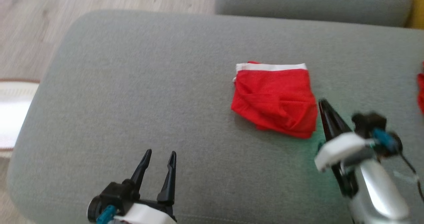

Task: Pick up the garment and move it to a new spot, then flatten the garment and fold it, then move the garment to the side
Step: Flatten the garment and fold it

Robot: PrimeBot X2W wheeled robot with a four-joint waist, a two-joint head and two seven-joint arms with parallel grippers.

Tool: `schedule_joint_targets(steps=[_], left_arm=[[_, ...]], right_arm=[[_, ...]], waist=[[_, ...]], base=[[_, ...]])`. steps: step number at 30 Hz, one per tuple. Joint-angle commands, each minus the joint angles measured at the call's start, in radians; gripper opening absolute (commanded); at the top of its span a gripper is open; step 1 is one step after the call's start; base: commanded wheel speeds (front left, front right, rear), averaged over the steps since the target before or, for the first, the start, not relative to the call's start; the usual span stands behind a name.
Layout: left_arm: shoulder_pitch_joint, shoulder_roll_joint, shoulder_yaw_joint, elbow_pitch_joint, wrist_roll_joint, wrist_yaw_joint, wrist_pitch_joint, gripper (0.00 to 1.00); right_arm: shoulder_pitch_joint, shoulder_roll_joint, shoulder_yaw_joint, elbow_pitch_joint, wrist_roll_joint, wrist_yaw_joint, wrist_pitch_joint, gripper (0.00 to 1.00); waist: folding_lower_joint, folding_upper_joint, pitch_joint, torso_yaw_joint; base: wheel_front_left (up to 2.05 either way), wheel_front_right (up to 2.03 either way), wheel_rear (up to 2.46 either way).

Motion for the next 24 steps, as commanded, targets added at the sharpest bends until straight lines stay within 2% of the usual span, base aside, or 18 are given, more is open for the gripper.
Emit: schedule_joint_targets(steps=[1,11,18,24], left_arm=[[-0.057,-0.006,0.021,-0.036,-0.006,0.006,-0.012,1.0],[-0.101,-0.006,-0.001,-0.036,-0.012,0.021,-0.012,1.0],[-0.099,-0.006,0.007,-0.037,-0.012,0.025,-0.012,1.0],[-0.094,-0.006,0.014,-0.035,-0.012,0.028,-0.012,1.0]], right_arm=[[-0.073,-0.014,0.038,-0.002,0.004,-0.001,0.005,0.0],[-0.193,0.008,0.133,0.218,-0.003,-0.001,-0.036,0.0],[-0.195,0.042,0.235,0.279,0.006,-0.001,-0.078,0.0],[-0.195,0.058,0.33,0.309,0.034,-0.001,-0.102,0.0]], waist=[[0.0,0.0,0.031,0.025],[0.0,0.0,0.079,0.085],[0.0,0.0,0.076,0.088],[0.0,0.0,0.06,0.063]], base=[[0.0,0.0,0.0],[0.0,0.0,0.0],[0.0,0.0,0.0],[0.0,0.0,0.0]])
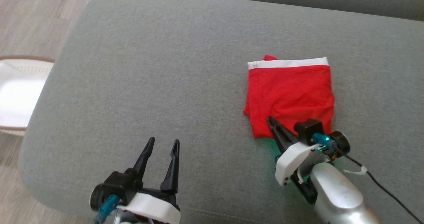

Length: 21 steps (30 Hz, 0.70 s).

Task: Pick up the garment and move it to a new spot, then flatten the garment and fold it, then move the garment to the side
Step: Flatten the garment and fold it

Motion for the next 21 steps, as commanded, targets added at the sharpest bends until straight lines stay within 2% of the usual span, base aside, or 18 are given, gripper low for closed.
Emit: schedule_joint_targets(steps=[1,5,10,11,12,13,14,21], left_arm=[[-0.034,-0.006,0.04,-0.032,-0.002,0.008,-0.012,1.0],[-0.025,-0.006,0.049,-0.028,0.001,0.004,-0.012,1.0],[-0.011,-0.006,0.072,-0.019,0.014,-0.005,-0.012,1.0],[-0.008,-0.006,0.079,-0.017,0.017,-0.007,-0.012,1.0],[-0.004,-0.006,0.086,-0.015,0.021,-0.01,-0.012,1.0],[0.001,-0.006,0.093,-0.013,0.026,-0.014,-0.012,1.0],[0.006,-0.006,0.101,-0.01,0.03,-0.018,-0.012,1.0],[0.046,-0.003,0.159,0.015,0.075,-0.064,-0.012,1.0]], right_arm=[[-0.031,0.018,0.038,-0.016,0.013,-0.001,-0.018,0.0],[-0.024,0.02,0.059,-0.027,0.045,-0.001,-0.039,0.0],[0.018,0.016,-0.017,-0.085,0.067,-0.001,-0.077,0.0],[0.031,0.008,-0.041,-0.102,0.059,-0.001,-0.082,0.13],[0.046,-0.002,-0.066,-0.122,0.048,-0.001,-0.087,0.42],[0.065,-0.012,-0.091,-0.143,0.035,-0.001,-0.09,0.78],[0.086,-0.019,-0.12,-0.166,0.026,-0.001,-0.092,1.0],[0.266,-0.045,-0.325,-0.345,-0.019,-0.001,-0.098,1.0]], waist=[[0.0,0.0,-0.012,-0.015],[0.0,0.0,-0.039,-0.048],[0.0,0.0,-0.083,-0.089],[0.0,0.0,-0.091,-0.096],[0.0,0.0,-0.1,-0.103],[0.0,0.0,-0.109,-0.11],[0.0,0.0,-0.119,-0.115],[0.0,0.0,-0.166,-0.129]], base=[[0.0,0.0,0.0],[0.0,0.0,0.0],[0.0,0.0,0.0],[0.0,0.0,0.0],[0.0,0.0,0.0],[0.0,0.0,0.0],[0.0,0.0,0.0],[0.0,0.0,0.0]])
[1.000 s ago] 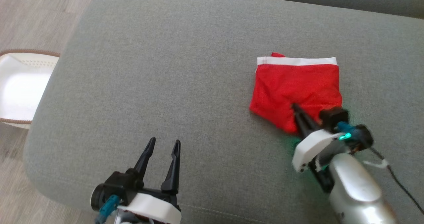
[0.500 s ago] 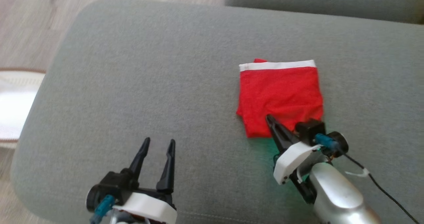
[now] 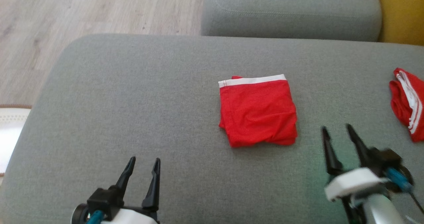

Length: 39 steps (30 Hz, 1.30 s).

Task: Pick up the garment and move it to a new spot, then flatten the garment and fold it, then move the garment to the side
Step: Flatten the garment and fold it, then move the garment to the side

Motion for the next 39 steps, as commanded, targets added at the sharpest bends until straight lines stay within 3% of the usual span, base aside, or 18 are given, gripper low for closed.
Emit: schedule_joint_targets(steps=[1,5,15,26,39], left_arm=[[-0.032,-0.004,0.049,-0.023,0.012,-0.012,-0.012,1.0],[-0.018,-0.005,0.079,-0.012,0.025,-0.028,-0.012,1.0],[0.026,-0.006,0.108,-0.002,0.033,-0.046,-0.012,1.0],[0.024,-0.007,0.113,0.012,0.033,-0.055,-0.012,1.0],[0.014,-0.007,0.101,0.018,0.029,-0.051,-0.012,1.0]], right_arm=[[0.011,-0.005,-0.014,-0.073,-0.011,-0.001,-0.013,1.0],[0.106,0.0,-0.058,-0.142,-0.018,-0.001,-0.013,1.0],[0.228,0.021,-0.1,-0.179,-0.024,-0.001,-0.014,1.0],[0.243,0.044,-0.112,-0.181,-0.04,-0.001,-0.014,1.0],[0.193,0.044,-0.099,-0.165,-0.005,-0.001,0.011,1.0]], waist=[[0.0,0.0,-0.012,-0.006],[0.0,0.0,-0.027,-0.014],[0.0,0.0,-0.064,-0.032],[0.0,0.0,-0.069,-0.063],[0.0,0.0,-0.054,-0.045]], base=[[0.0,0.0,0.0],[0.0,0.0,0.0],[0.0,0.0,0.0],[0.0,0.0,0.0],[0.0,0.0,0.0]])
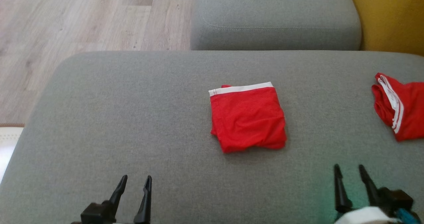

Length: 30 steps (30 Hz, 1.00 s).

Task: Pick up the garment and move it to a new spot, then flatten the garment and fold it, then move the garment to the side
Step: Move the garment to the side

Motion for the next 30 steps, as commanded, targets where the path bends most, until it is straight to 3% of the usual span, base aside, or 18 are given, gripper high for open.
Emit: schedule_joint_targets(steps=[1,9,13,27,28,29,30], left_arm=[[-0.057,-0.007,0.027,-0.032,0.006,-0.002,-0.012,1.0],[-0.098,-0.007,-0.019,-0.036,-0.012,-0.002,-0.012,1.0],[-0.137,-0.007,-0.061,-0.034,-0.031,0.003,-0.012,1.0],[-0.218,-0.007,-0.128,-0.027,-0.063,0.031,-0.012,1.0],[-0.22,-0.007,-0.127,-0.028,-0.062,0.033,-0.012,1.0],[-0.221,-0.007,-0.126,-0.029,-0.06,0.034,-0.012,1.0],[-0.223,-0.007,-0.125,-0.03,-0.06,0.036,-0.012,1.0]], right_arm=[[-0.081,-0.021,0.039,-0.033,0.027,-0.001,0.024,1.0],[-0.299,-0.087,0.108,-0.074,0.264,-0.001,0.404,1.0],[-0.42,-0.108,0.127,-0.025,0.304,-0.001,0.569,1.0],[-0.646,-0.078,0.073,0.28,0.302,-0.001,0.722,1.0],[-0.657,-0.073,0.075,0.295,0.308,-0.001,0.727,0.88],[-0.668,-0.068,0.073,0.307,0.313,-0.001,0.723,0.0],[-0.68,-0.065,0.076,0.312,0.317,-0.001,0.713,0.0]], waist=[[0.0,0.0,0.007,0.005],[0.0,0.0,0.09,0.057],[0.0,0.0,0.156,0.095],[0.0,0.0,0.238,0.174],[0.0,0.0,0.241,0.171],[0.0,0.0,0.243,0.165],[0.0,0.0,0.245,0.157]], base=[[0.0,0.0,0.0],[0.0,0.0,0.0],[0.0,0.0,0.0],[0.0,0.0,0.0],[0.0,0.0,0.0],[0.0,0.0,0.0],[0.0,0.0,0.0]])
